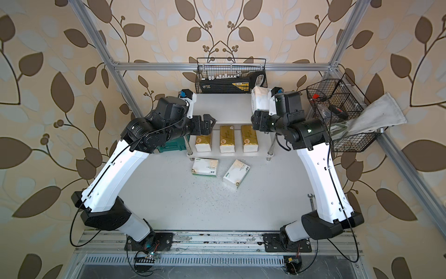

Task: Place the tissue boxes on the shelf by color
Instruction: Place a box of tissues on the shelf.

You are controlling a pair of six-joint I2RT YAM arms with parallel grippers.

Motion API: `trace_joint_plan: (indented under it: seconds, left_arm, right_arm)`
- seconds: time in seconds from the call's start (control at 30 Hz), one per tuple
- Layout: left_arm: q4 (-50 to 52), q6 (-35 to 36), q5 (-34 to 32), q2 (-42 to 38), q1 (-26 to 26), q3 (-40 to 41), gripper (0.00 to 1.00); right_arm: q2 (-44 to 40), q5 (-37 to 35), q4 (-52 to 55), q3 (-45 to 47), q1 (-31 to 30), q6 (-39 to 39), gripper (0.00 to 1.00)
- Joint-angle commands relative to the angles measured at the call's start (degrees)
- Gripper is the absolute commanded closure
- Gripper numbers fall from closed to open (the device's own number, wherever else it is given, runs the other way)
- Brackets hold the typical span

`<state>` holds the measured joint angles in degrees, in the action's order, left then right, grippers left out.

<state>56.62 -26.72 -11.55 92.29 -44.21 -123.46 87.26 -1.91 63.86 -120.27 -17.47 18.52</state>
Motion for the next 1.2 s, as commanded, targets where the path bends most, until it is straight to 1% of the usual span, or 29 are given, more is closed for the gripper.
trace_joint_plan:
  seconds: [0.0, 0.13, 0.53, 0.83, 1.17]
  left_arm:
    - [1.3, 1.1, 2.1, 1.0, 0.5, -2.0, 0.01]
    - [1.4, 0.6, 2.8, 1.7, 0.5, -1.8, 0.01]
    - [0.6, -0.6, 3.6, 1.8, 0.5, 0.3, 0.01]
    - [0.4, -0.9, 3.6, 1.6, 0.5, 1.5, 0.01]
    - [-0.7, -1.3, 3.2, 0.4, 0.5, 3.5, 0.01]
  right_arm:
    - [3.3, 2.0, 2.9, -4.8, 0.7, -3.1, 0.19]
    - [7.7, 0.2, 4.8, -8.7, 0.7, -4.8, 0.19]
    - [15.5, -6.4, 4.8, -13.2, 0.7, -7.0, 0.17]
    - [20.4, -8.3, 5.0, -16.1, 0.9, -7.5, 0.13]
    - [20.7, -7.4, 1.3, -13.0, 1.1, -4.7, 0.13]
